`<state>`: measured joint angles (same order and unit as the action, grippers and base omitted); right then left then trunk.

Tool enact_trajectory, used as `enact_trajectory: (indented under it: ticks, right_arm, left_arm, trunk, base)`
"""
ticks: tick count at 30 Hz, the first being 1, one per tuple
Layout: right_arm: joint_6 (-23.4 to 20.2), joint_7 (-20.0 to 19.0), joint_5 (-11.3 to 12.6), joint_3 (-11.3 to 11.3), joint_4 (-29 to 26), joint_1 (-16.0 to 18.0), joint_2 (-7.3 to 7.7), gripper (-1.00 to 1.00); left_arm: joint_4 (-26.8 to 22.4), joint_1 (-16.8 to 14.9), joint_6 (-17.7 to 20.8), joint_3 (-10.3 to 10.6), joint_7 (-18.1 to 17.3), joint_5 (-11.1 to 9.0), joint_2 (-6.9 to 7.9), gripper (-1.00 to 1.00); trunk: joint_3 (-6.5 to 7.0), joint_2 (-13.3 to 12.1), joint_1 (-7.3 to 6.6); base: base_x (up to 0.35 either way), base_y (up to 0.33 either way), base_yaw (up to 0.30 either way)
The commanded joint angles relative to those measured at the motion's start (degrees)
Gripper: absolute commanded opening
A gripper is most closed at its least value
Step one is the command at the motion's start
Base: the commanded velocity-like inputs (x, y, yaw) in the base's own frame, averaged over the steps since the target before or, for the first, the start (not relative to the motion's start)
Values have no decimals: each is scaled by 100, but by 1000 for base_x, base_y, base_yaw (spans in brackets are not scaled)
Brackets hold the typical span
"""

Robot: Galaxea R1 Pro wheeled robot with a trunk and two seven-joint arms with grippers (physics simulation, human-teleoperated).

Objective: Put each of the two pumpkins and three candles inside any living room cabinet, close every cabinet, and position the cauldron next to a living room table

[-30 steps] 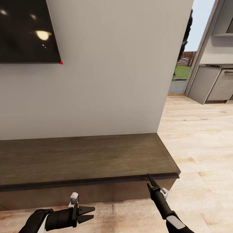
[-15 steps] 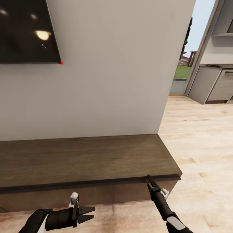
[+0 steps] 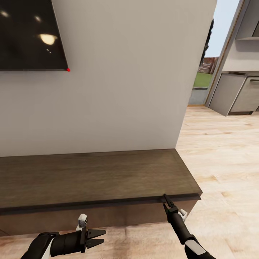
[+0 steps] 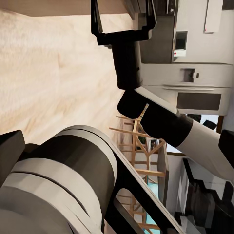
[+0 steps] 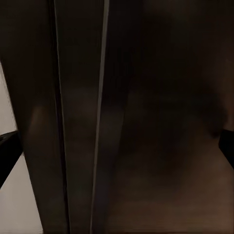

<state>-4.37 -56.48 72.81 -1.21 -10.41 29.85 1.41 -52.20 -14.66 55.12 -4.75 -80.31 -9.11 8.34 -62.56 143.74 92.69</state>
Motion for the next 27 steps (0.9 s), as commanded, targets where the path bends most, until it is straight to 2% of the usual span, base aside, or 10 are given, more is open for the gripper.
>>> enact_trajectory:
  ticks: [1, 26, 27]
  right_arm:
    - [-46, -21, 20, -11, 3, 3, 0, 100]
    - [-59, -21, 31, -11, 3, 3, 0, 100]
    - [-62, -21, 28, -11, 3, 3, 0, -100]
  left_arm:
    - [-1, -2, 60, 1, -11, -13, 1, 100]
    - [-1, -2, 60, 0, -11, -15, 1, 100]
    - [-1, -2, 60, 0, -11, -14, 1, 100]
  trunk:
    - [-5, 2, -2]
    - [-5, 2, -2]
    - [-5, 2, -2]
  base:
    - [-18, 0, 0]
    - [-19, 0, 0]
    - [0, 0, 0]
